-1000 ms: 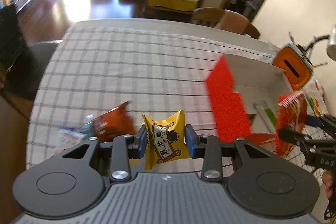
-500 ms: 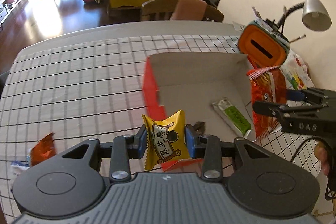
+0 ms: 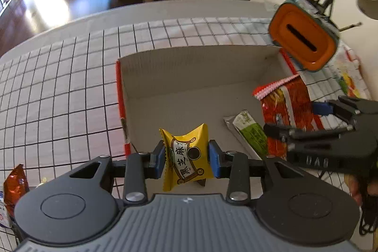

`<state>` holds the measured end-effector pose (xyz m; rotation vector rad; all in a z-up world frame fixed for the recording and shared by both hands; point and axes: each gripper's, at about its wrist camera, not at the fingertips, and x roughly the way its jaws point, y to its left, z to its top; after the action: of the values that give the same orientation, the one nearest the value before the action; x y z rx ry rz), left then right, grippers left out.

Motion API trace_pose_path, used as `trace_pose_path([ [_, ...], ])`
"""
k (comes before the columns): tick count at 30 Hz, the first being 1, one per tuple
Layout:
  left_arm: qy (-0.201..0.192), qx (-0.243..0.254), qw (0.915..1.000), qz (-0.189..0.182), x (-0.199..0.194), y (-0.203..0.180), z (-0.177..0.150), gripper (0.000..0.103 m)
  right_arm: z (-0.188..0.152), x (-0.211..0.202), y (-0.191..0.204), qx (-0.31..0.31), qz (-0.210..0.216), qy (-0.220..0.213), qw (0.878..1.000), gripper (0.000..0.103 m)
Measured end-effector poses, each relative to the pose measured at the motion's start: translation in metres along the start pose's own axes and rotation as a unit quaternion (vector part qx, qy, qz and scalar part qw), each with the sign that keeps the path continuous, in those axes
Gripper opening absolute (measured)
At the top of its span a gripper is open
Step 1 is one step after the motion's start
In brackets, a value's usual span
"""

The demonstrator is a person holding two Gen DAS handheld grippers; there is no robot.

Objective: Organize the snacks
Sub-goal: 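Carry both snacks into the red box and open both tools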

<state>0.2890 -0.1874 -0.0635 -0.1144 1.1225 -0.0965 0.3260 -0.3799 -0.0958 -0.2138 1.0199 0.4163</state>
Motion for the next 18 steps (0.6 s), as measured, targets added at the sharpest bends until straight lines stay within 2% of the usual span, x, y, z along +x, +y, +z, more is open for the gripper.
trace_pose_path([
  [12, 0.067, -0.006, 0.9971, 0.036, 0.050, -0.016, 0.023, 0.037, -0.002, 0.039, 0.010, -0.064, 0.015, 0.064, 0.996, 0.073],
  [18, 0.083, 0.006, 0.9955, 0.044, 0.063, -0.024, 0.027, 0.037, -0.005, 0.044, 0.021, -0.111, -0.010, 0.066, 0.992, 0.073],
])
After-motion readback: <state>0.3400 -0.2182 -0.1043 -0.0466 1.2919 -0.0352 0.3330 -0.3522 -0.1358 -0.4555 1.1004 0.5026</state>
